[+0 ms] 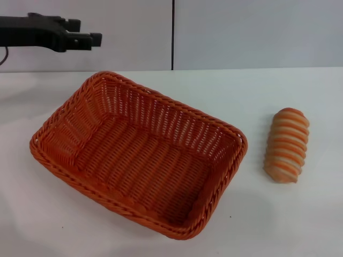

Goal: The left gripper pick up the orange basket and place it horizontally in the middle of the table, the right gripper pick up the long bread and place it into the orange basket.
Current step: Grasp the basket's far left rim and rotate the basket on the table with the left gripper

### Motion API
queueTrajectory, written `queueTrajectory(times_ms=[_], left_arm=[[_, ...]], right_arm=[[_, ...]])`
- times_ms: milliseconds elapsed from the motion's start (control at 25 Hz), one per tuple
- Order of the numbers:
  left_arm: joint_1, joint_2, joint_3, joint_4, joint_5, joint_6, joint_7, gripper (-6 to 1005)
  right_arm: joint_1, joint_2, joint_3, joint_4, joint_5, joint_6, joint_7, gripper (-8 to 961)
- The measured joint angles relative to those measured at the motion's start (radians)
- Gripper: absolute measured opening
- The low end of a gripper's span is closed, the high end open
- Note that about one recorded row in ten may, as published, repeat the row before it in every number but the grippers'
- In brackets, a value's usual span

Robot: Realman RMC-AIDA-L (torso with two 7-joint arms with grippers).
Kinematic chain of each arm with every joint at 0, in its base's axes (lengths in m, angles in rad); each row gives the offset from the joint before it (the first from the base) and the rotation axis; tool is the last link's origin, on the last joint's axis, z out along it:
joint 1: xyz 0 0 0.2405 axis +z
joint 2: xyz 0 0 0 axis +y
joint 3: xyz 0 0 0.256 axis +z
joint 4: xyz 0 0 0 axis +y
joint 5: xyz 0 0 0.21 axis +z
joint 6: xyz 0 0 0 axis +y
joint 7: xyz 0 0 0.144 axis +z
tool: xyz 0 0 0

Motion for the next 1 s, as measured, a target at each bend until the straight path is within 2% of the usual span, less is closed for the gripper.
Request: queueTrajectory(times_ms=[80, 120, 160, 280, 360, 800, 1000], left_arm=[[0.0, 0.0, 0.0, 0.0, 0.0, 0.0, 0.0, 794], [-0.019, -0.01, 0.0, 0.004, 0.049, -0.006, -0.008, 788], [-0.055, -0.031, 0.0, -0.001, 0.14, -0.019, -0.016, 736], [-0.063, -0.036, 0.0, -0.001, 0.168, -0.023, -0.019, 744], [-0.084, -0.055, 0.0, 0.0, 0.259, -0.052, -0.024, 750], [-0.104, -0.068, 0.01, -0.002, 0.394, -0.064, -0.013, 751], [-0.107, -0.069, 0.011, -0.002, 0.41, -0.046, -0.013, 749]], right_arm=[[0.0, 0.0, 0.0, 0.0, 0.0, 0.004, 0.001, 583], [0.0, 0.0, 0.0, 0.0, 0.0, 0.006, 0.004, 583], [0.0, 0.0, 0.0, 0.0, 0.0, 0.009, 0.009, 582], [-0.001, -0.001, 0.0, -0.004, 0.0, 0.019, 0.033, 581], [-0.001, -0.001, 0.001, -0.008, 0.0, 0.022, 0.04, 580], [-0.007, -0.003, 0.005, -0.011, 0.004, 0.039, 0.051, 575], [-0.007, -0.003, 0.006, -0.011, 0.004, 0.055, 0.051, 573]])
